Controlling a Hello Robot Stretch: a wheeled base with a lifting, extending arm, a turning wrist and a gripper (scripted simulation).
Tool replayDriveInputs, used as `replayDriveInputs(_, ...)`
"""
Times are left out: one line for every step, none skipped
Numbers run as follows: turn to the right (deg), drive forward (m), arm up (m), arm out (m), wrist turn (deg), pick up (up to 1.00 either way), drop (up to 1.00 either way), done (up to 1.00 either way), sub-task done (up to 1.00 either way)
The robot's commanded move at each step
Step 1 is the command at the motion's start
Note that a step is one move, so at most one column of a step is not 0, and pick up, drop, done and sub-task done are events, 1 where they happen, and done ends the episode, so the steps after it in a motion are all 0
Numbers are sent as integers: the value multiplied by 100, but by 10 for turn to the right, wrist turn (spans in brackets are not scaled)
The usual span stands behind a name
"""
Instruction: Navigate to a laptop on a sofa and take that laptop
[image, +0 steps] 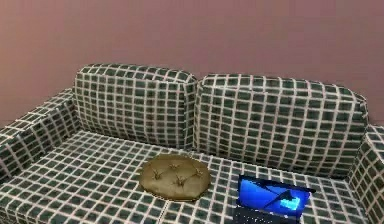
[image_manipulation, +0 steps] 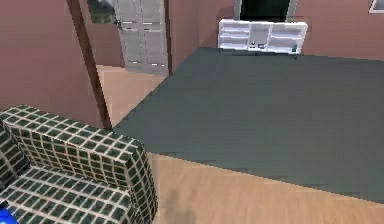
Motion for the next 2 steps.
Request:
replayDriveInputs(-450, 0, 0, 0, 0, 0, 0, 0, 0)
replayDriveInputs(-120, 0, 0, 0, 0, 0, 0, 0, 0)
